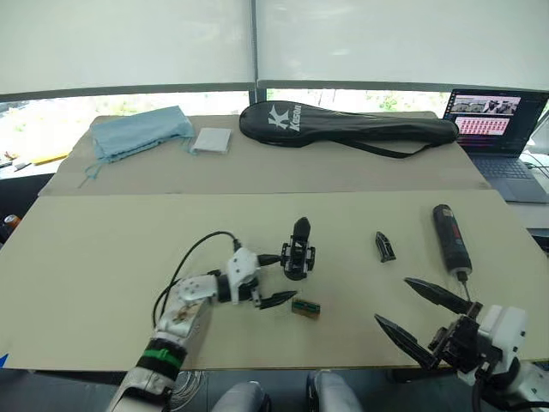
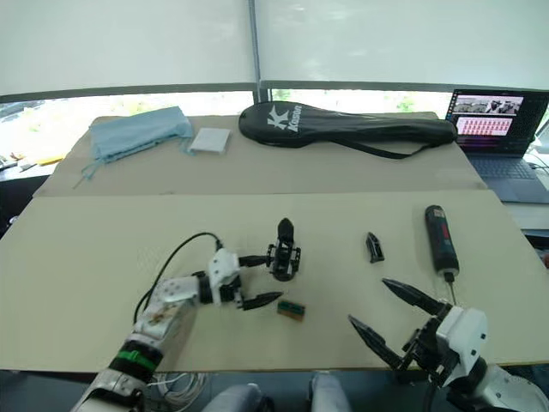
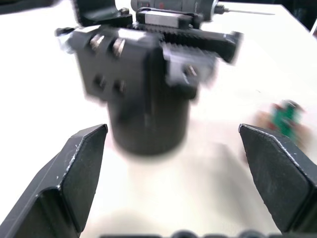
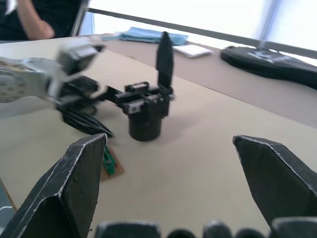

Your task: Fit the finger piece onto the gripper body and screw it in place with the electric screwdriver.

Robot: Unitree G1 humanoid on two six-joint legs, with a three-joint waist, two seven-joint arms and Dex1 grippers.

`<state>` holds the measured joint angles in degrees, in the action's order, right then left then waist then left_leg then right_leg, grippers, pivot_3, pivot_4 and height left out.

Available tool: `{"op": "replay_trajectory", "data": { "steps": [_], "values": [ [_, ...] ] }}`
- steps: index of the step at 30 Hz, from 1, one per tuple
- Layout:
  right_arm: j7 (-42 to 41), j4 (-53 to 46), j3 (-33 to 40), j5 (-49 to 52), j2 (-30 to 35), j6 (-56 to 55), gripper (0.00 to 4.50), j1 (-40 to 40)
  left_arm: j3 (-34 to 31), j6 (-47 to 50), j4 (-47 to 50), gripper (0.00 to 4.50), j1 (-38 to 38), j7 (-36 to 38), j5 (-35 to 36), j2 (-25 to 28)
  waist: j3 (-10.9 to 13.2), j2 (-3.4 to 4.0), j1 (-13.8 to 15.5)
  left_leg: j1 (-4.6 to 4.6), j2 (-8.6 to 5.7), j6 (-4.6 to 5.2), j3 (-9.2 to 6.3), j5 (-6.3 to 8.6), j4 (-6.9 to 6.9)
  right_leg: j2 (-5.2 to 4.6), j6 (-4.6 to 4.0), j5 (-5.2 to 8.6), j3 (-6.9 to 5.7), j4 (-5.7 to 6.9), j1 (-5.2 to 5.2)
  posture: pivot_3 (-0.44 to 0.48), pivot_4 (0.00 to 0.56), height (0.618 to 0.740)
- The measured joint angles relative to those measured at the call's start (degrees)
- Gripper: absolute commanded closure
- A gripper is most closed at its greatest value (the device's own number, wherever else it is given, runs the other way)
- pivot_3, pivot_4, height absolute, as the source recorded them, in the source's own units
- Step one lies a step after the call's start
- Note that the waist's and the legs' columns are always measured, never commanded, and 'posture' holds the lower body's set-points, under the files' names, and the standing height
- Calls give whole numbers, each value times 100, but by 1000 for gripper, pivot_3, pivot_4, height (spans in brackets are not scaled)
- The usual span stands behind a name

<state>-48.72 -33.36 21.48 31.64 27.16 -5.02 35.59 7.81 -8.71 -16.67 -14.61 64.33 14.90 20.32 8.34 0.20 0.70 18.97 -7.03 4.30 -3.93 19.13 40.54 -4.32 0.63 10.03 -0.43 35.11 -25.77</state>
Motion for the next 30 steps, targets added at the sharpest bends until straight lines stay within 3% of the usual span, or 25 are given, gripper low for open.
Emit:
{"op": "replay_trajectory", "data": {
  "steps": [3, 7, 13, 18, 23, 26, 30],
  "values": [
    [197, 48, 193, -40, -261, -61, 0, 252, -411, 106, -4, 22, 226, 358, 425, 432, 0, 0, -14, -7, -1, -6, 1, 1, -13, 0, 0, 0, 2, 1, 4, 0, 150, 740],
    [520, 142, 400, -126, -362, -54, 0, 299, -918, 1051, 333, 22, 256, 419, 1119, 812, 8, -10, 20, -6, -6, -7, 1, -1, -12, 0, 1, 0, -5, 2, 2, 0, 150, 740],
    [697, -343, 458, 591, 498, 1105, 0, 155, -1355, 2390, 1448, 22, 206, 275, 1938, 1268, 13, -15, -14, -5, -11, -7, 3, 4, -13, -2, -1, -4, -7, -2, -3, 0, 150, 740],
    [2223, -613, 761, 1426, 2093, 3510, 0, -1211, -1453, 3030, 2292, 22, 230, 294, 2449, 1489, 21, -29, -21, 0, -7, -28, 8, 6, -15, -7, -13, -12, 4, -5, -5, 0, 150, 740],
    [3227, -376, 691, 3138, 3038, 5500, 0, -2460, -1544, 3095, 2627, 22, 205, 313, 2592, 1517, 25, -31, 70, 32, -2, -18, 1, -16, -30, -10, -29, -18, -3, -12, -36, 0, 150, 740],
    [3648, 338, 152, 3918, 3599, 6533, 0, -3831, -1496, 3107, 2730, 22, 106, 467, 2588, 1603, 34, -47, 59, 35, 0, -15, 1, -18, -22, -10, -33, -27, -10, -23, -31, 0, 150, 740],
    [3811, 1391, -1055, 3912, 3832, 7848, 0, -5532, -1432, 3122, 2869, 22, -129, 447, 2573, 1618, 38, -57, 38, 41, 3, -11, 2, -18, -22, -11, -33, -27, -13, -28, -32, 0, 150, 740]
  ]
}}
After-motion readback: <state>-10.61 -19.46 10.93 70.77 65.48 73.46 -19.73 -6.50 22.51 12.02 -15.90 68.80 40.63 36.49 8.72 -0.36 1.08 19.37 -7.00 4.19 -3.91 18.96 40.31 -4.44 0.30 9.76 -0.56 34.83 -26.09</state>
